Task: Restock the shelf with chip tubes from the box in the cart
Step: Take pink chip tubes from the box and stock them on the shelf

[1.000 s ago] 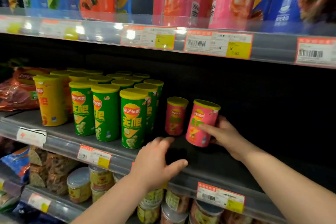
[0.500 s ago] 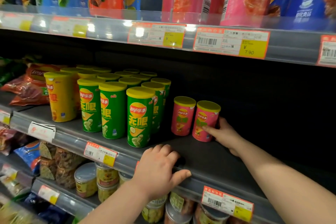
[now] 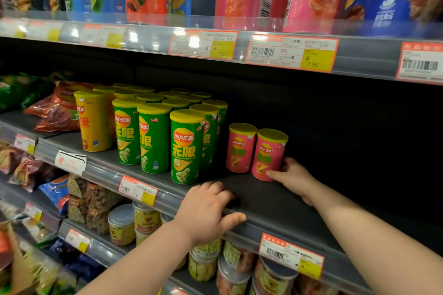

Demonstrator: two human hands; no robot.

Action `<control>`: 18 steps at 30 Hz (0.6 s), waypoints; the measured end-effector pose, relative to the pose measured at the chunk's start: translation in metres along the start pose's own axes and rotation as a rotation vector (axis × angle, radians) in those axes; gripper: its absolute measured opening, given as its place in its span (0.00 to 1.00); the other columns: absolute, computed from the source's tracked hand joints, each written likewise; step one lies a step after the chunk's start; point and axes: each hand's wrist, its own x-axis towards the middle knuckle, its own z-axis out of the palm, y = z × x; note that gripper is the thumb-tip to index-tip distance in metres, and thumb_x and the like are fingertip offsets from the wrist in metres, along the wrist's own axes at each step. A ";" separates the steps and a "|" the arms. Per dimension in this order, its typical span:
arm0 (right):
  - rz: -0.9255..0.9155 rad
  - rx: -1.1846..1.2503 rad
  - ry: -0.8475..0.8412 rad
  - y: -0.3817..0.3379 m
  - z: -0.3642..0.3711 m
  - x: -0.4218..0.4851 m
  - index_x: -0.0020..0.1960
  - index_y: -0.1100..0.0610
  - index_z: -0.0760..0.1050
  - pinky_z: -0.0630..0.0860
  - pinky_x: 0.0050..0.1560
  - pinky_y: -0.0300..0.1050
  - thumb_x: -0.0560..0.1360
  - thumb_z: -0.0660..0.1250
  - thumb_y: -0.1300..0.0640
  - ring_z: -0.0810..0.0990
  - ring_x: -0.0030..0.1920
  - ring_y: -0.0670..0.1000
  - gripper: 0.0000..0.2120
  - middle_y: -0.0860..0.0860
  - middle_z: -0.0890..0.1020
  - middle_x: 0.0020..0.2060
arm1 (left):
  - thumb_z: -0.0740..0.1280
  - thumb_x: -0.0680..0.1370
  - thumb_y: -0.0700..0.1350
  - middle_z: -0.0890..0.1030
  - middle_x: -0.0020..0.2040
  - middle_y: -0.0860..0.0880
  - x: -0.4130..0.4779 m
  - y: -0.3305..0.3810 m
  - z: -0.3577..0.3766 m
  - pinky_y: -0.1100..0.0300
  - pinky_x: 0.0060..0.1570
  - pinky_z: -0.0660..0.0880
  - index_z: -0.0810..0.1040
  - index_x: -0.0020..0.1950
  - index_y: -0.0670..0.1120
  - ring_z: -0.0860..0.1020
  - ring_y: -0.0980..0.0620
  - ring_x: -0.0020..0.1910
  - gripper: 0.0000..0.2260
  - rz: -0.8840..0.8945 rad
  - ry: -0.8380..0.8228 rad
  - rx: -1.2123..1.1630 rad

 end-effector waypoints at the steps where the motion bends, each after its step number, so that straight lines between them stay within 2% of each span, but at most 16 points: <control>1: -0.002 -0.010 -0.007 0.000 -0.001 -0.004 0.73 0.59 0.61 0.69 0.59 0.44 0.74 0.70 0.58 0.72 0.66 0.56 0.32 0.57 0.72 0.68 | 0.43 0.76 0.71 0.80 0.42 0.51 0.000 0.002 -0.003 0.57 0.39 0.77 0.81 0.48 0.52 0.79 0.49 0.42 0.33 -0.006 -0.019 -0.007; 4: -0.007 -0.092 -0.012 0.003 -0.004 -0.020 0.75 0.60 0.58 0.69 0.60 0.44 0.73 0.71 0.57 0.72 0.66 0.56 0.35 0.59 0.70 0.69 | 0.42 0.69 0.72 0.78 0.54 0.50 0.001 0.010 -0.019 0.55 0.54 0.69 0.78 0.60 0.52 0.75 0.48 0.55 0.37 -0.079 -0.160 -0.046; 5: -0.017 -0.136 -0.029 0.003 -0.004 -0.026 0.75 0.59 0.59 0.69 0.61 0.44 0.74 0.70 0.55 0.72 0.66 0.56 0.35 0.58 0.70 0.69 | 0.41 0.67 0.71 0.77 0.55 0.51 0.000 0.012 -0.020 0.55 0.55 0.67 0.76 0.61 0.52 0.74 0.49 0.57 0.38 -0.096 -0.162 -0.022; 7: -0.061 -0.279 -0.074 0.001 -0.003 -0.041 0.73 0.56 0.63 0.70 0.61 0.43 0.75 0.69 0.52 0.73 0.64 0.53 0.30 0.55 0.72 0.67 | 0.47 0.68 0.69 0.78 0.49 0.51 -0.004 0.018 -0.024 0.54 0.52 0.70 0.79 0.55 0.51 0.77 0.48 0.52 0.32 -0.109 -0.123 -0.034; 9: -0.125 -0.425 -0.105 -0.005 0.001 -0.060 0.70 0.52 0.68 0.70 0.61 0.42 0.75 0.67 0.47 0.74 0.63 0.51 0.25 0.51 0.74 0.65 | 0.55 0.68 0.65 0.79 0.42 0.51 -0.013 0.020 -0.020 0.55 0.44 0.76 0.80 0.47 0.49 0.80 0.47 0.42 0.25 -0.105 -0.072 -0.004; 10: -0.167 -0.470 -0.120 -0.009 0.004 -0.070 0.68 0.50 0.69 0.70 0.60 0.42 0.76 0.65 0.45 0.74 0.62 0.50 0.23 0.49 0.75 0.64 | 0.57 0.68 0.64 0.79 0.42 0.50 -0.017 0.021 -0.019 0.55 0.43 0.77 0.81 0.46 0.49 0.80 0.48 0.41 0.23 -0.106 -0.041 0.016; 13: -0.382 -0.622 -0.157 -0.015 0.015 -0.098 0.68 0.47 0.68 0.71 0.61 0.45 0.76 0.62 0.42 0.73 0.63 0.48 0.22 0.46 0.73 0.64 | 0.60 0.68 0.60 0.80 0.51 0.46 -0.034 0.028 -0.017 0.49 0.50 0.78 0.78 0.56 0.46 0.80 0.43 0.51 0.24 -0.128 -0.028 -0.034; 16: -0.632 -0.758 -0.176 -0.013 0.032 -0.118 0.67 0.48 0.69 0.70 0.63 0.49 0.76 0.61 0.42 0.71 0.64 0.49 0.21 0.46 0.74 0.62 | 0.61 0.70 0.58 0.76 0.62 0.43 -0.054 0.036 -0.015 0.42 0.58 0.73 0.70 0.66 0.46 0.74 0.38 0.64 0.28 -0.188 -0.013 -0.068; 18: -0.796 -0.805 -0.135 -0.007 0.048 -0.130 0.60 0.51 0.75 0.74 0.61 0.51 0.72 0.65 0.45 0.75 0.61 0.54 0.19 0.49 0.77 0.58 | 0.60 0.70 0.59 0.76 0.64 0.42 -0.066 0.042 -0.019 0.44 0.58 0.74 0.71 0.66 0.47 0.75 0.39 0.63 0.28 -0.239 -0.036 -0.014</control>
